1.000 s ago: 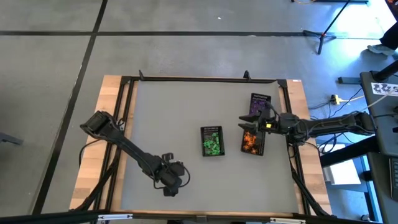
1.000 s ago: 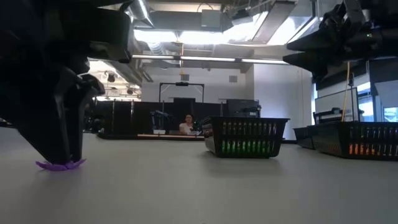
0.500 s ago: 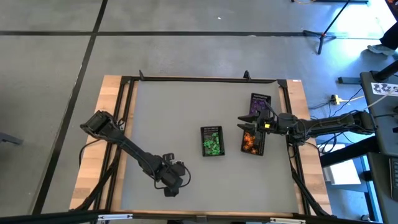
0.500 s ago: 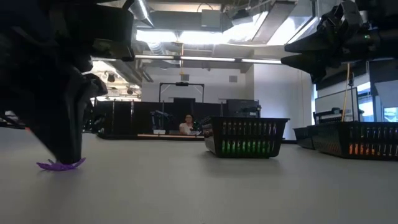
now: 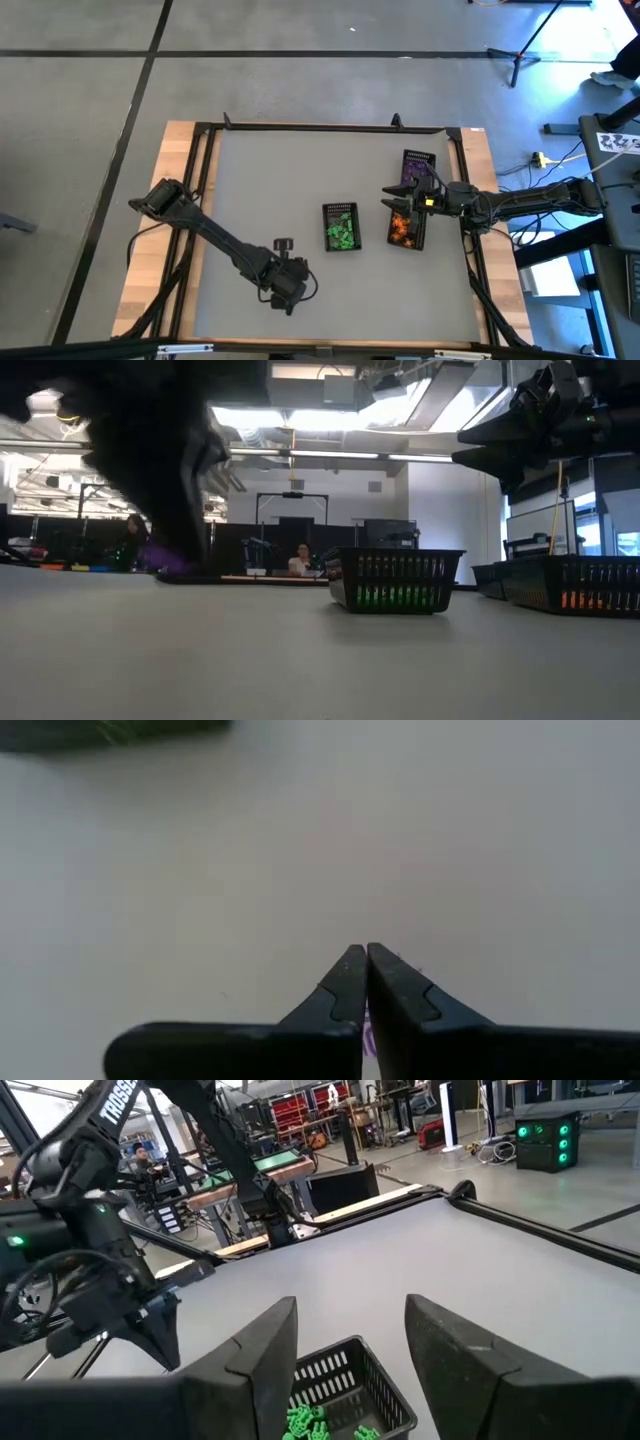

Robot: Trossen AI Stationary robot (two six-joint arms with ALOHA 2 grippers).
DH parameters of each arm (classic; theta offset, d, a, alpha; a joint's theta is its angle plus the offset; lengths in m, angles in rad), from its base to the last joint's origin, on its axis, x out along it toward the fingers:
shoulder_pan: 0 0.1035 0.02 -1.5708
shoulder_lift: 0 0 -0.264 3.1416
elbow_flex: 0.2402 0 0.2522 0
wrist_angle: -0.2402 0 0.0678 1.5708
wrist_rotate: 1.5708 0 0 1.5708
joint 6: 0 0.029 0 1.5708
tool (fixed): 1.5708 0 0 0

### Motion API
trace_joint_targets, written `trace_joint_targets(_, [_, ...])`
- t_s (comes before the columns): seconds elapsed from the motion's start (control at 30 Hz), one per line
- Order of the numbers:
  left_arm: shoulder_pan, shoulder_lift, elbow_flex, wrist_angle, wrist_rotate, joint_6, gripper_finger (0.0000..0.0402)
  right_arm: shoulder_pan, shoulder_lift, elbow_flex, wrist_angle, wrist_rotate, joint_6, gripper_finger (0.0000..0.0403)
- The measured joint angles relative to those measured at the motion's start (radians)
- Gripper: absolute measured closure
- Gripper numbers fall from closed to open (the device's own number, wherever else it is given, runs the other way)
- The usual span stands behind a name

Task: Sort Halloween decoration
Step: Put the purple spider toy into the top bin

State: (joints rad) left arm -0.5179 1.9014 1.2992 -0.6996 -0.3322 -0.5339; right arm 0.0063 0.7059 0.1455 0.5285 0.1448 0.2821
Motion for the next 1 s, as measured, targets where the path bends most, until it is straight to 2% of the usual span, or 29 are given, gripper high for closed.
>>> trace_joint_targets(0.3, [-0.002,-0.003,0.092,-0.009,-0.128,0.092,0.0401,0.000,0.000,0.000,0.000,-0.005,0.000,0.0220])
trace_joint_targets(0.47, [0.002,-0.003,0.128,-0.006,-0.236,0.135,0.0401,0.000,0.000,0.000,0.007,-0.049,0.010,0.0219])
trace_joint_targets(0.57, [0.011,-0.003,0.146,-0.002,-0.264,0.158,0.0401,0.000,0.000,0.000,0.032,-0.083,0.013,0.0220])
trace_joint_targets(0.77, [0.032,-0.003,0.181,0.080,-0.269,0.259,0.0401,0.001,0.025,0.000,0.108,-0.162,0.017,0.0219])
trace_joint_targets(1.0, [0.073,-0.005,0.211,0.204,-0.218,0.399,0.0401,0.001,0.160,0.012,0.230,-0.218,0.027,0.0220])
